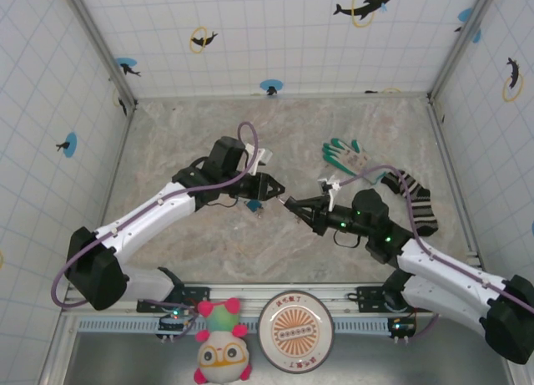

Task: Unlock with the key

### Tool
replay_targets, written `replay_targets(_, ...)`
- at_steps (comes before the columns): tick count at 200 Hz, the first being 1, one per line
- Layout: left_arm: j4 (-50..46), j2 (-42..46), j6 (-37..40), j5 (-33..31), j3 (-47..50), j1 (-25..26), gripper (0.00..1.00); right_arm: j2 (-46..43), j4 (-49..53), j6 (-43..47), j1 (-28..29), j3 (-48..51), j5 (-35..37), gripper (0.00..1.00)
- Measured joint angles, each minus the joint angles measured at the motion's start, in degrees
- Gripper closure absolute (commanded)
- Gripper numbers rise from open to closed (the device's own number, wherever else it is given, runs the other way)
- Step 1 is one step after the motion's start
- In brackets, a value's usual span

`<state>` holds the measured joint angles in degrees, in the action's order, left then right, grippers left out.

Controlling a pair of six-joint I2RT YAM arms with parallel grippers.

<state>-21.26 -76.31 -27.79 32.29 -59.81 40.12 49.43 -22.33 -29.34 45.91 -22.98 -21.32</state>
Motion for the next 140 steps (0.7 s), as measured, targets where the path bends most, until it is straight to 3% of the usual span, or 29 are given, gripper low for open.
replay_targets(53,0.92,0.02,0.81,2.47,0.57,-0.04,0.74,-2.08,3.13,1.25,0.09,0.00,4.11,1.00)
replay_targets(64,1.25,0.09,0.81,2.16,0.79,-0.04,0.67,-2.10,3.17,1.27,0.02,0.00,4.55,1.00)
replay_targets(94,1.36,1.46,-0.20,-2.25,1.57,-0.35,0.56,-2.16,3.17,0.50,-1.25,0.02,5.66,1.00)
replay_targets(140,0.59,6.32,-5.18,-11.47,5.62,-1.99,0.50,-1.40,1.99,-2.89,-3.91,0.55,11.30,1.00)
